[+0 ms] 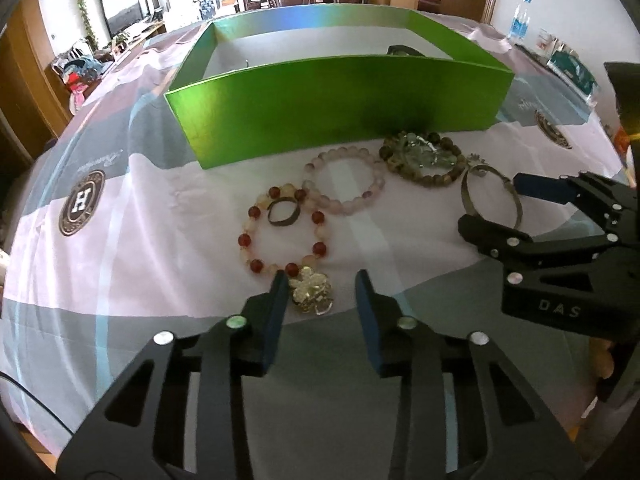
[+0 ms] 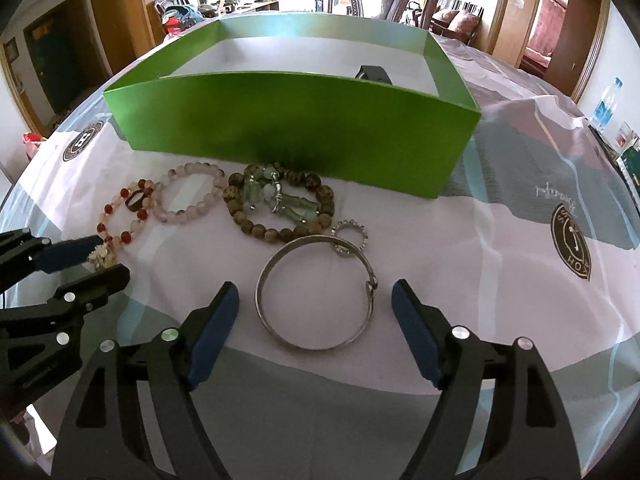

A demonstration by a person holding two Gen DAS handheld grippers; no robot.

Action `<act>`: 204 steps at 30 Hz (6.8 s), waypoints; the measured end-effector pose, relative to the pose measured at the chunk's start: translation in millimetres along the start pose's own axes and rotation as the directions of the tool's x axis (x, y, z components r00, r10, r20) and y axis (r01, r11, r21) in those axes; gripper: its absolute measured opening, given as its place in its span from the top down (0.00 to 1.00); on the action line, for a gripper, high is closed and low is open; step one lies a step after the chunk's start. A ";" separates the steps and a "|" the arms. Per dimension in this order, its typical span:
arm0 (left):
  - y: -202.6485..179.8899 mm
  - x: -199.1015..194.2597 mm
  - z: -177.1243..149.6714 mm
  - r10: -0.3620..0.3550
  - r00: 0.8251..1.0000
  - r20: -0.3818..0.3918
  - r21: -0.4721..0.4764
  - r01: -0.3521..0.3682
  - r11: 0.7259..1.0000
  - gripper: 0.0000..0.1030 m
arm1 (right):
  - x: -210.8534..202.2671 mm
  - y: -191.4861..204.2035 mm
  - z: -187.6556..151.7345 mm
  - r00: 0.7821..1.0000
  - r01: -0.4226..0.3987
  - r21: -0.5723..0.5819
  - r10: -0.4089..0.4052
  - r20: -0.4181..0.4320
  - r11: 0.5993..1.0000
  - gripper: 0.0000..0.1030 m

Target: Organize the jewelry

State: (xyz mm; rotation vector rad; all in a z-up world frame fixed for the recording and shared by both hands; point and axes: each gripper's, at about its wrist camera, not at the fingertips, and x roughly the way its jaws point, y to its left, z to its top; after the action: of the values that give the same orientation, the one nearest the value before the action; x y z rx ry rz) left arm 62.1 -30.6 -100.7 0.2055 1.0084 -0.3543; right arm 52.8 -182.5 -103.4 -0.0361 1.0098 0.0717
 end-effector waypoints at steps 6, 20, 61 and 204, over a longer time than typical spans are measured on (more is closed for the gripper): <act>11.3 -1.3 -0.6 -0.023 1.000 0.002 -0.037 0.023 0.999 0.78 | -4.2 1.7 -2.6 0.999 -0.030 0.002 0.030 0.018 1.000 0.43; 14.8 -31.4 9.1 0.001 0.997 0.080 -0.036 0.002 0.999 0.78 | -25.9 2.4 0.9 0.998 -0.014 0.001 0.014 0.061 1.000 0.43; 48.8 -21.0 126.5 0.082 0.979 0.189 -0.112 -0.061 0.992 0.38 | -46.4 -17.9 98.3 0.970 0.043 0.043 -0.052 0.239 0.998 0.28; -4.9 4.4 12.9 0.034 0.999 0.003 -0.023 -0.034 0.999 0.73 | -20.3 -9.8 -13.1 0.999 -0.031 0.072 0.028 0.047 0.997 0.62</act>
State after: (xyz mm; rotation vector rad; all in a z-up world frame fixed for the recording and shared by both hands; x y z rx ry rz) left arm 72.5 -40.2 -97.8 0.2009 1.0042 -0.3116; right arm 31.7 -194.0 -93.2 0.0469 0.9667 0.0628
